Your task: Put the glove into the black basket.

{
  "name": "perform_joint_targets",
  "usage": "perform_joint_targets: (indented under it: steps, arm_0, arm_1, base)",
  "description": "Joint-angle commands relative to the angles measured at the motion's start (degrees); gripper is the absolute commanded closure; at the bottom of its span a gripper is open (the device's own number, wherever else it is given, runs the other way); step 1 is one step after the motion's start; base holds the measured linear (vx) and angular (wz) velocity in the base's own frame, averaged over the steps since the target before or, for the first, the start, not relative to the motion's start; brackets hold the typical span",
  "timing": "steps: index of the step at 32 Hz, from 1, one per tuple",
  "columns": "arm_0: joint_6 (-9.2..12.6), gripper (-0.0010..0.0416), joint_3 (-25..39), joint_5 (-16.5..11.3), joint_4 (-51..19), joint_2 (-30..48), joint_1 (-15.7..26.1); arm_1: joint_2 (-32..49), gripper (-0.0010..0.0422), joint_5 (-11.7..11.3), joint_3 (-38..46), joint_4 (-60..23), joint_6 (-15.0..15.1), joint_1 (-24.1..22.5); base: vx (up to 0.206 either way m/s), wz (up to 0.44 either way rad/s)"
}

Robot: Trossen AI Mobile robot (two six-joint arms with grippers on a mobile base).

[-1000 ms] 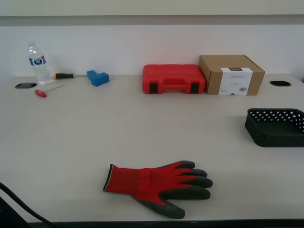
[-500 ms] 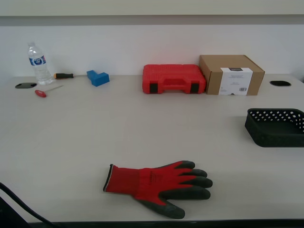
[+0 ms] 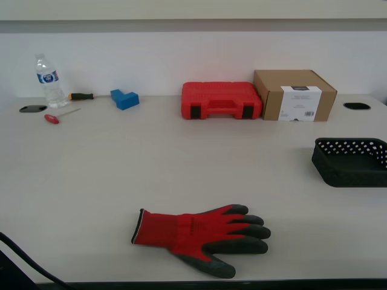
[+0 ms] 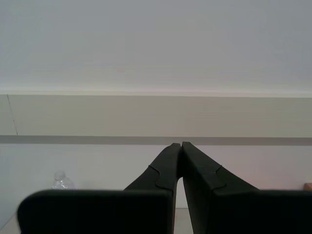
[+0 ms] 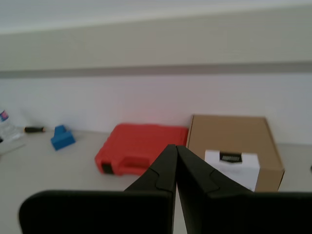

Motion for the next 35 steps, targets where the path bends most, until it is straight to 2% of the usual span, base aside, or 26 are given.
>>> perform_joint_targets:
  steps: [1,2,5,6,12,16,20,24,25,26,27,28,30,32,33,35]
  arm_0:
    - [0.5,0.0405,0.0,-3.1,-6.6,0.0,0.2]
    - [0.8,0.0405,0.0,-3.9,-7.4,0.0,0.3]
    - [2.9,0.0405,0.0,-9.0,-10.2,0.1,1.3]
    - [3.2,0.0405,0.0,-9.8,-11.6,0.1,2.3]
    - [3.2,0.0405,0.0,-9.6,-21.9,1.9,9.8]
    - [3.3,0.0405,0.4,-9.6,-26.1,8.9,18.1]
    - [3.1,0.0405,4.3,-8.6,-32.4,16.5,22.9]
    - [-0.4,0.0405,11.5,-5.9,-38.5,27.1,27.1]
    - [-2.9,0.0405,14.8,-4.5,-40.4,31.3,28.1]
    - [-4.8,0.0405,17.5,-3.8,-42.2,34.7,29.0]
    - [-5.7,0.0405,19.1,-3.3,-43.2,36.6,29.4]
    - [-8.1,0.0405,22.5,-2.8,-45.6,40.9,30.2]
    - [-13.7,0.0405,27.8,-2.7,-49.9,47.6,31.4]
    - [-17.2,0.0405,31.2,-2.8,-52.2,51.8,32.4]
    - [-17.9,0.0405,32.3,-2.9,-52.6,53.5,32.9]
    - [-17.8,0.0405,33.6,-3.0,-52.5,55.7,33.4]
  arm_1:
    - [0.0,0.0412,0.1,0.0,0.2,0.0,0.0]
    - [0.0,0.0412,0.1,0.0,0.2,0.0,0.0]
    - [0.0,0.0412,0.1,0.0,0.2,0.0,0.0]
    - [0.0,0.0412,0.1,0.0,0.2,0.0,0.0]
    - [0.0,0.0412,0.1,0.0,0.2,0.0,0.0]
    - [0.0,0.0412,0.1,0.0,0.2,0.0,0.0]
    - [0.0,0.0412,0.1,0.0,0.2,0.0,0.0]
    - [0.0,0.0412,0.1,0.0,0.2,0.0,0.0]
    - [0.0,0.0412,0.1,0.0,0.2,0.0,0.0]
    - [0.0,0.0412,0.1,0.0,0.2,0.0,0.0]
    - [0.0,0.0412,0.1,0.0,0.2,0.0,0.0]
    - [0.0,0.0412,0.1,0.0,0.2,0.0,0.0]
    - [0.0,0.0412,0.1,0.0,0.2,0.0,0.0]
    - [0.0,0.0412,0.1,0.0,0.2,0.0,0.0]
    - [0.0,0.0412,0.1,0.1,0.2,0.0,0.0]
    - [0.0,0.0412,0.1,0.1,0.2,0.0,0.0]
  base:
    - [0.0,0.0]
    - [0.0,0.0]
    - [0.0,0.0]
    - [0.0,0.0]
    - [0.0,0.0]
    - [0.0,0.0]
    - [0.0,0.0]
    - [0.0,0.0]
    - [0.0,0.0]
    - [0.0,0.0]
    - [0.0,0.0]
    - [0.0,0.0]
    - [0.0,0.0]
    - [0.0,0.0]
    - [0.0,0.0]
    - [0.0,0.0]
